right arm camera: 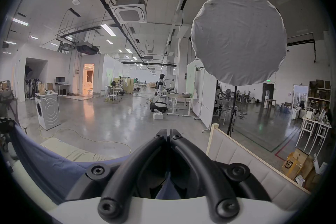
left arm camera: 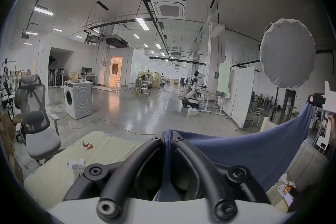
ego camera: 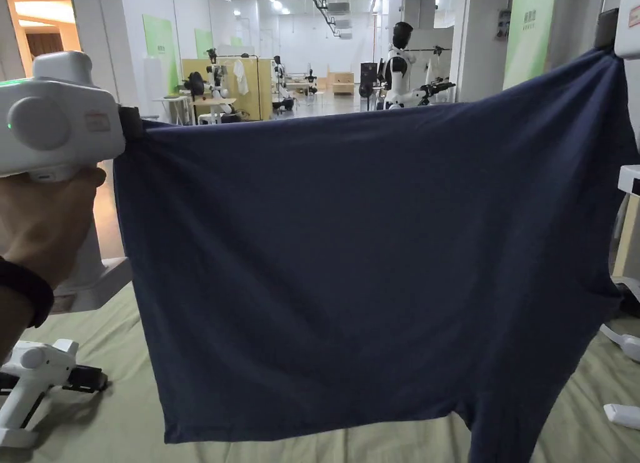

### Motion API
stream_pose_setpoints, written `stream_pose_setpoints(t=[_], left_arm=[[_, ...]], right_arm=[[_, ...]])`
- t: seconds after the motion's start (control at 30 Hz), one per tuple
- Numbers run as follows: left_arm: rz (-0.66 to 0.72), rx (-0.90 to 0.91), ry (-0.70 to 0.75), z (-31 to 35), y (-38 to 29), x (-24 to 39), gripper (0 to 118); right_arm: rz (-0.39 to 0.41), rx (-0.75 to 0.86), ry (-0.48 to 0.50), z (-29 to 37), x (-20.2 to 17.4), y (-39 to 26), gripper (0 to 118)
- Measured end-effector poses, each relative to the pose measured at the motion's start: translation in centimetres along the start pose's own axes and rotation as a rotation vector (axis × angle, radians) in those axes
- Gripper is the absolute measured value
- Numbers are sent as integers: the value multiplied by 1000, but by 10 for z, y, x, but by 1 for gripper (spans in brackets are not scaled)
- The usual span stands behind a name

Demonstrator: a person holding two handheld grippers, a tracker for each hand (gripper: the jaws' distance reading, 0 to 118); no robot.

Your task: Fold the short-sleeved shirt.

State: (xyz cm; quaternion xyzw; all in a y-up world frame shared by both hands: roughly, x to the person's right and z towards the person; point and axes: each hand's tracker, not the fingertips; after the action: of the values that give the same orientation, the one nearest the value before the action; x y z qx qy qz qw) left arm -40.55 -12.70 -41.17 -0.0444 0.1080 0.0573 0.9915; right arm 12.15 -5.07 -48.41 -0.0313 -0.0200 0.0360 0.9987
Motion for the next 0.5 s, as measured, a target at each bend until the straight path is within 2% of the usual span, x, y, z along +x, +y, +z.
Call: stream_pose_setpoints(t=[0.07,0.17,0.2,0.27,0.3,0.33,0.37,0.4,0.47,0.5], left_arm=[[-1,18,12,18,1,-4,7],[-5,36,4,0,4,2,7],[-5,44,2,4,1,6,7],[17,24,0,29,-20,20,7],[20,13,-5,-33,-13,12,7],[24,14,-3,-36,-22,14,7],[8,-10,-5,-37,-34,17,7],[-1,-30,-10,-37,-16,12,7],[-12,-36,-4,-37,-16,12,7],[-4,-35,-9,-37,-16,12,7]], right_arm=[[1,4,-1,-17,-3,6,3],[9,16,-13,-28,-11,16,3],[-30,-19,-35,-20,-3,8,3],[-19,-29,-32,-20,-4,7,3],[-16,-42,-35,-20,-4,6,3],[-12,-60,-28,-19,-4,5,3],[26,-32,-19,-19,-4,6,3],[18,-58,-10,-19,-5,5,3],[-42,-134,14,-58,-7,-26,3],[-58,-157,6,-56,-6,-30,3]])
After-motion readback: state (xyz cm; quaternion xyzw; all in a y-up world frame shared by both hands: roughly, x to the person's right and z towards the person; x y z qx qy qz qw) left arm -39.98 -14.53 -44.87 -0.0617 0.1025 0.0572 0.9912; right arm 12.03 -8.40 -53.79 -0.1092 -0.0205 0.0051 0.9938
